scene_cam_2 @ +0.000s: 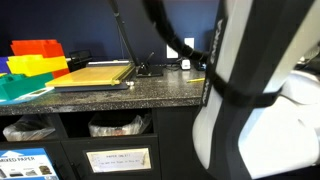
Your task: Close the cabinet door on the left
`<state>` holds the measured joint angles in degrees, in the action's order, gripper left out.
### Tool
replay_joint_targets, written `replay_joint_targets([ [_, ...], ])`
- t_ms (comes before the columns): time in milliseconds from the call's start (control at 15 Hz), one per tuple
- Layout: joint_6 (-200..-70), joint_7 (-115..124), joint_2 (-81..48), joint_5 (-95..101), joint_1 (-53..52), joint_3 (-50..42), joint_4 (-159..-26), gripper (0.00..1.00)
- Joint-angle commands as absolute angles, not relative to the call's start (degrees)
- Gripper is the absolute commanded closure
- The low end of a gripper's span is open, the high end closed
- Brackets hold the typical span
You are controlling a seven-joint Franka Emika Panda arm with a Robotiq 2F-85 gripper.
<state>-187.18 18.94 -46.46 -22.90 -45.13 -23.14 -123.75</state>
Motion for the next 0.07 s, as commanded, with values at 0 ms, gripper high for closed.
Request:
replay_joint_targets([
  [0,-186.96,18.98,-45.09,-21.78,-44.66,-22.89,-125.04,0.0],
])
